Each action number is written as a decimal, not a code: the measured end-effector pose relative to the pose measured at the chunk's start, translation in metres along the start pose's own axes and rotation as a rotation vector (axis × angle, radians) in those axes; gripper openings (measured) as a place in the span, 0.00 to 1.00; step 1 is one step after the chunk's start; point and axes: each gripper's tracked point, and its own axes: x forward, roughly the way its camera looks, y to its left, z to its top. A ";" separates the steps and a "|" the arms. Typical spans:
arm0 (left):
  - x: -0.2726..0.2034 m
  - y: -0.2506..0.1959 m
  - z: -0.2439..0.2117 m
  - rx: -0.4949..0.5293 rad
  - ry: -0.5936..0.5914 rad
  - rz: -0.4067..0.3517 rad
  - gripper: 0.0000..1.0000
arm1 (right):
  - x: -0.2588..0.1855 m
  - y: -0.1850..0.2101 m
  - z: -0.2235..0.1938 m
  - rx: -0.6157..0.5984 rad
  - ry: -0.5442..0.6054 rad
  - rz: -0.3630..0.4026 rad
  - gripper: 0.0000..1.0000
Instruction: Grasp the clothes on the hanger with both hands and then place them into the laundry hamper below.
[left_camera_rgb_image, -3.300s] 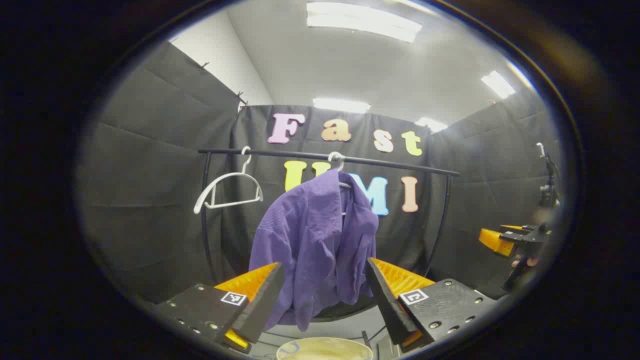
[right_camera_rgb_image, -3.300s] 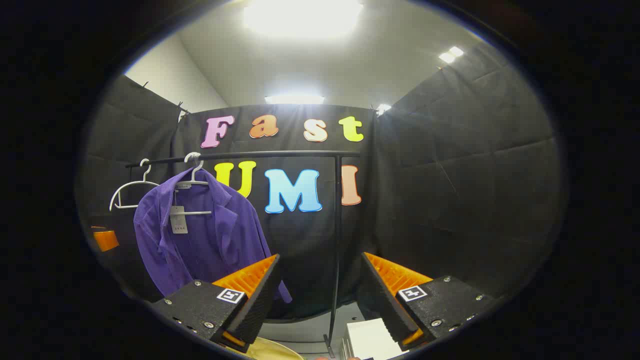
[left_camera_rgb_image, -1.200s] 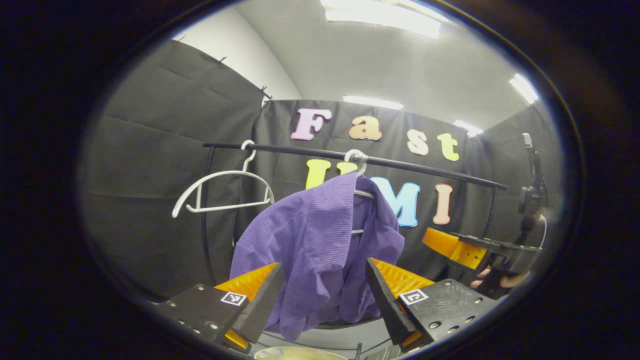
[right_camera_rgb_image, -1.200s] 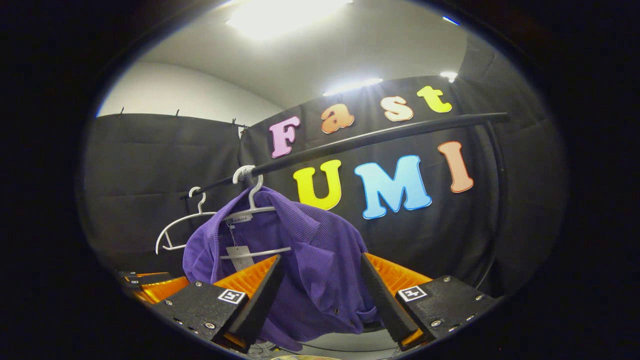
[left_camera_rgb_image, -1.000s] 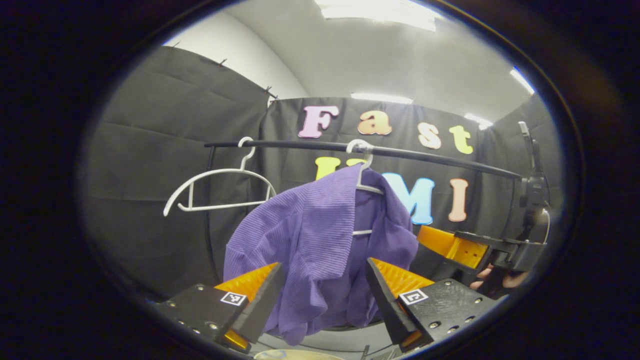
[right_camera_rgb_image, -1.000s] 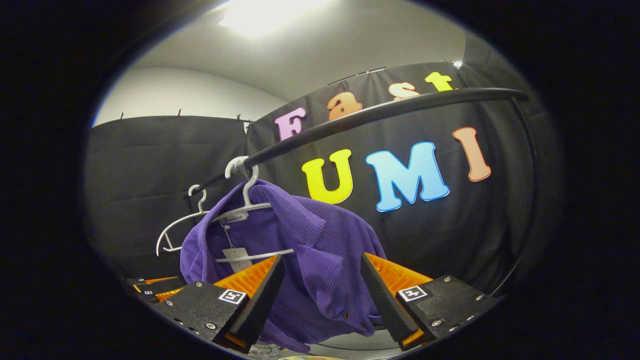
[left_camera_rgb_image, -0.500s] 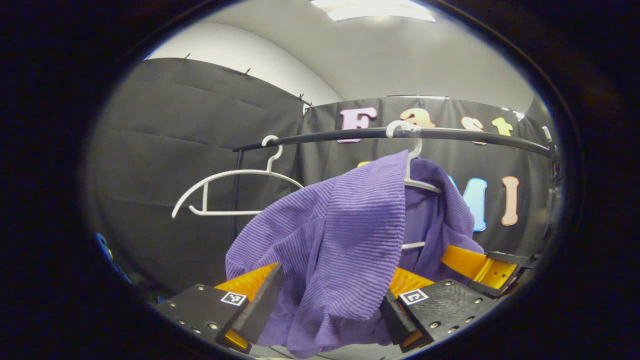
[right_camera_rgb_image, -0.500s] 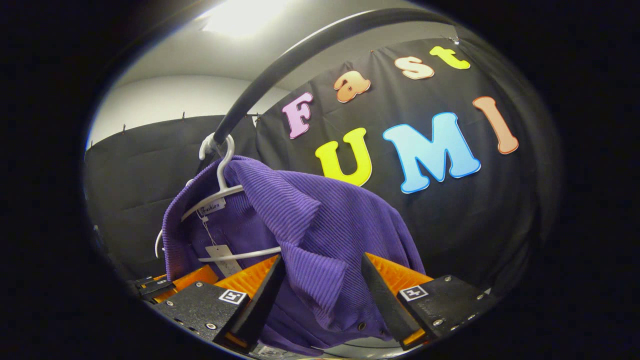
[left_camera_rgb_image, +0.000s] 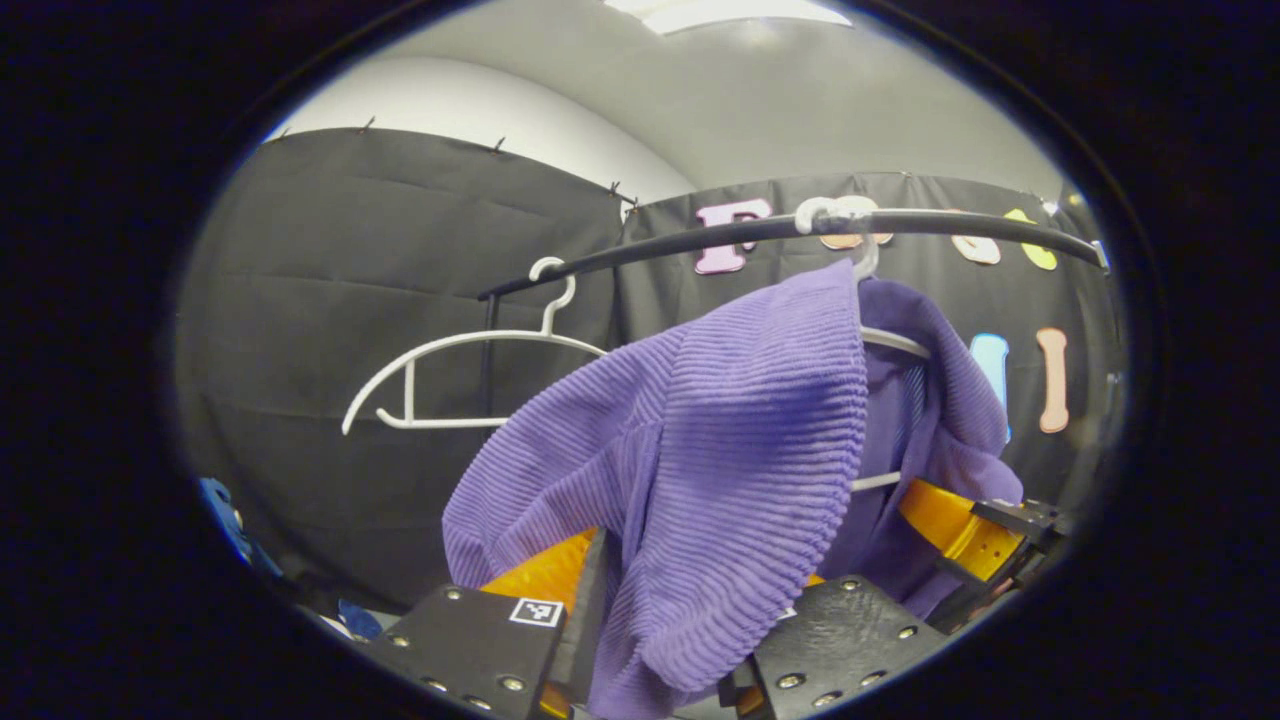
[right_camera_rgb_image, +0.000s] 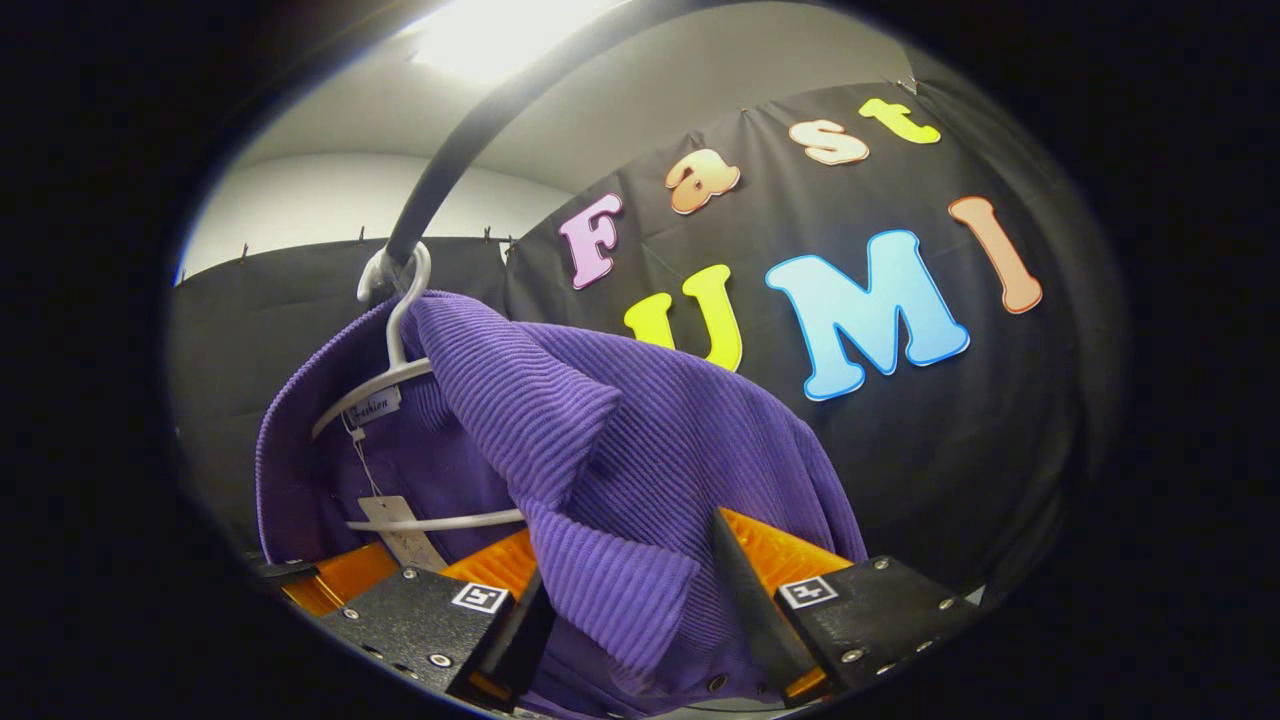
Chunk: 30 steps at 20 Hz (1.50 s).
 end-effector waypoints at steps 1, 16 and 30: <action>-0.001 0.003 0.001 0.005 0.000 -0.004 0.41 | 0.000 0.000 0.001 -0.004 -0.003 -0.004 0.74; -0.032 -0.002 0.016 -0.042 -0.020 -0.137 0.00 | -0.024 -0.018 0.025 -0.068 -0.011 0.025 0.05; -0.036 0.079 0.087 -0.057 -0.152 0.016 0.00 | -0.029 -0.040 0.075 -0.216 -0.200 -0.047 0.05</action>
